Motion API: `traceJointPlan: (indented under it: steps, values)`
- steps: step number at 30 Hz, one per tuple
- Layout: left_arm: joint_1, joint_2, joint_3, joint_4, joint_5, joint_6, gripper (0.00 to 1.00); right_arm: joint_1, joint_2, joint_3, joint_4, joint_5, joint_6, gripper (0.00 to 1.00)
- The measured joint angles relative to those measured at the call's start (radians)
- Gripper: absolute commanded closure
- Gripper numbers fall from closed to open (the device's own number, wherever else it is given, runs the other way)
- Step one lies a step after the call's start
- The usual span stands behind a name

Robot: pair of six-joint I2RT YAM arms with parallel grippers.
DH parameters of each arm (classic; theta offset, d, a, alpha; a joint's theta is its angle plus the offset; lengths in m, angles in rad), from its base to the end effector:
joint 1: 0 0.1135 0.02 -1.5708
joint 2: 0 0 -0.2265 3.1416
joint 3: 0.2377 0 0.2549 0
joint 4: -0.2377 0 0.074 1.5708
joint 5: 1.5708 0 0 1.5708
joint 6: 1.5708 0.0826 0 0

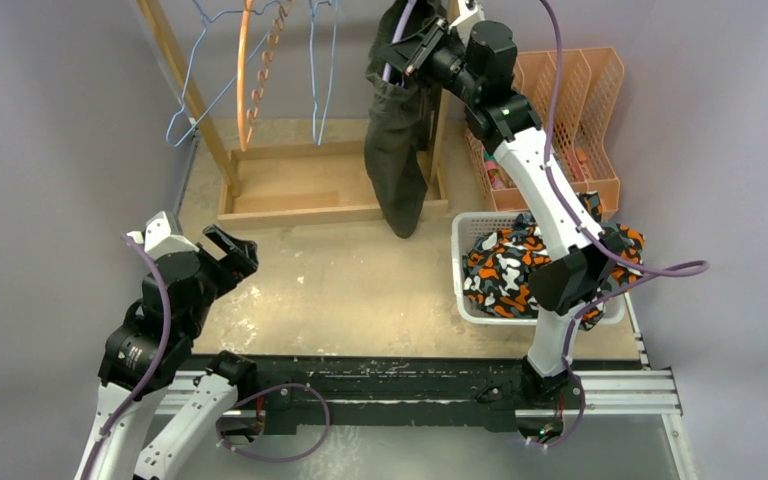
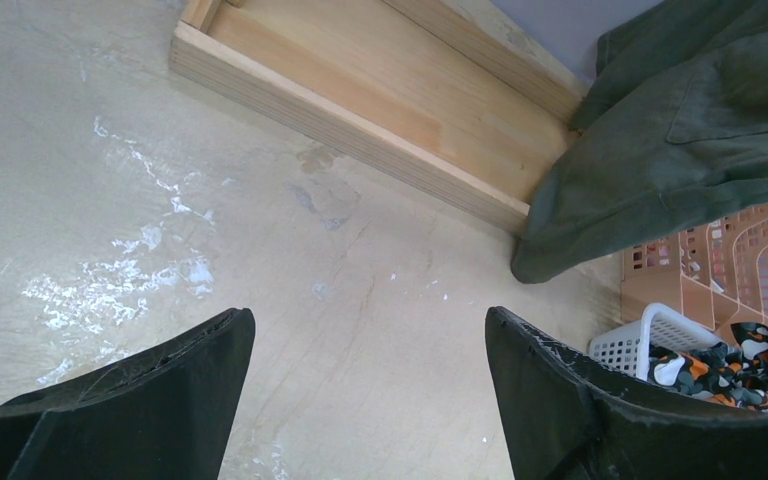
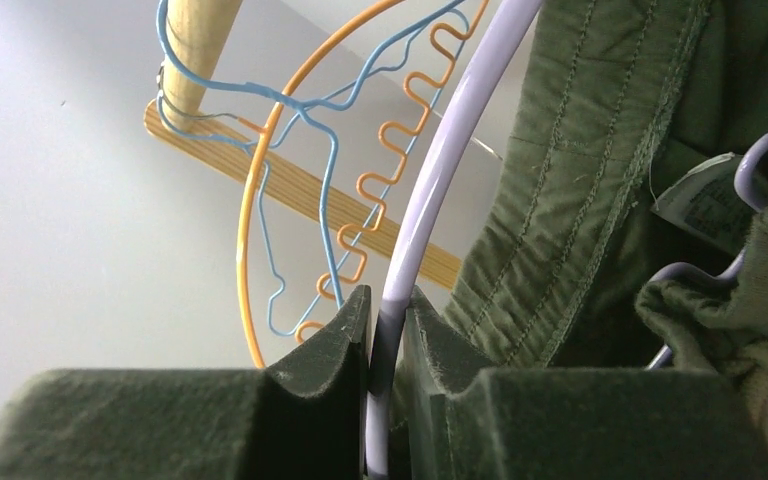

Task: Remove the shorts from the hanger
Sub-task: Pick up the hanger from the clothes rod.

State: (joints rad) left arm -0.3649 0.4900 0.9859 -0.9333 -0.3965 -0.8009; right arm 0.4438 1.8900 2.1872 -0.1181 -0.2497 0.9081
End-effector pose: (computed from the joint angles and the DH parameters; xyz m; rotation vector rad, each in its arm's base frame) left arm 0.1473 -0.0221 0.3271 -0.6732 1.8726 -0.3603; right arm 0.4084 0.2168 0.4859 0.1265 1.5210 1.2783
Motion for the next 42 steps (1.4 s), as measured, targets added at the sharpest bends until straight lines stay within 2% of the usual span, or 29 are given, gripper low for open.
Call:
traceJointPlan:
  steps: [11, 19, 32, 42]
  values:
    - [0.0, -0.004, 0.001, -0.012, 0.002, 0.0, 0.15, -0.001, -0.001, -0.01, 0.02, -0.072, 0.108, 1.0]
    - [0.0, -0.004, 0.003, -0.012, 0.012, -0.001, 0.15, -0.002, -0.006, -0.05, 0.099, -0.127, 0.209, 1.0]
    - [0.0, -0.004, 0.003, -0.013, 0.023, 0.0, 0.15, -0.005, -0.058, -0.211, 0.321, -0.13, 0.411, 1.0]
    - [0.0, -0.013, 0.003, -0.018, 0.023, 0.0, 0.15, -0.01, -0.09, -0.289, 0.41, -0.113, 0.425, 1.0]
